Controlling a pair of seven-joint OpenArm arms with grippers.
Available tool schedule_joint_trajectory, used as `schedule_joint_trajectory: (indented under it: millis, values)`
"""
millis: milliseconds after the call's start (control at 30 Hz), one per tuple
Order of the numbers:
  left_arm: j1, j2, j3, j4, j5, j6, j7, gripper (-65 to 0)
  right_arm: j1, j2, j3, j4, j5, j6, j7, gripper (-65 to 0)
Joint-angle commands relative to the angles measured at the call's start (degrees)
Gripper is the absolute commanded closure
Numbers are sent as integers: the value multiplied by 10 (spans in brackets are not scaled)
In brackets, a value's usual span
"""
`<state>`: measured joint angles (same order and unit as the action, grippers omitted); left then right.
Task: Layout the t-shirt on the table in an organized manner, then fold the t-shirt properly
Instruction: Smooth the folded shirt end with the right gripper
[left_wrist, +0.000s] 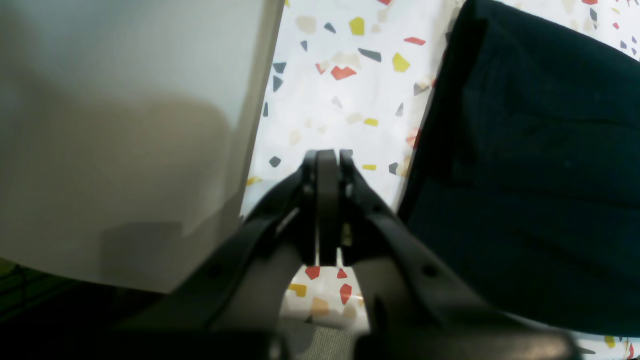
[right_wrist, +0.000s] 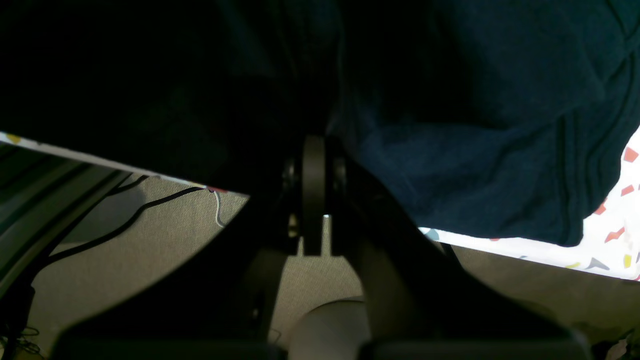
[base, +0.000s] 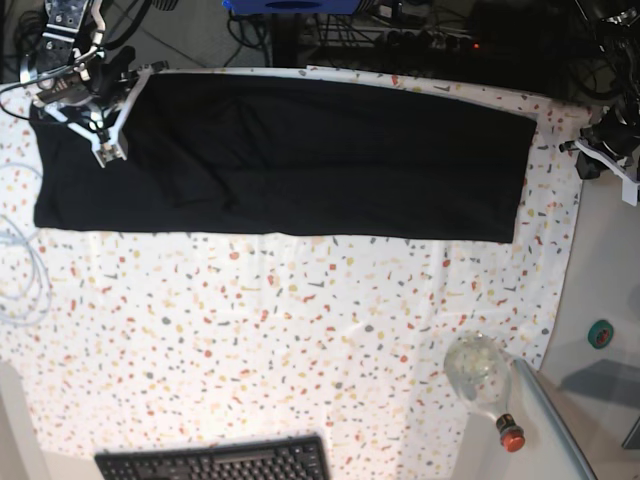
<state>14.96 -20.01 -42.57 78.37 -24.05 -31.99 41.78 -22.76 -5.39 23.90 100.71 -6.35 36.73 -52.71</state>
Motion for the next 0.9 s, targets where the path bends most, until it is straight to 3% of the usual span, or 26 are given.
schedule_joint_trajectory:
  millis: [0,633,733,867]
  values:
    - [-1,-12,-6,8,-6,-4,-10,0,1,2,2,11,2,3,3,0]
    - [-1,-12,-6,8,-6,-4,-10,0,45,9,-2,18,0,1,4,0]
    - [-1,-12,-6,8,-6,-4,-10,0,53,24,-2,12,0,0,2,0]
    - [-1,-12,-6,8,-6,-4,-10,0,54,29,1,9,-1,-52,2,0]
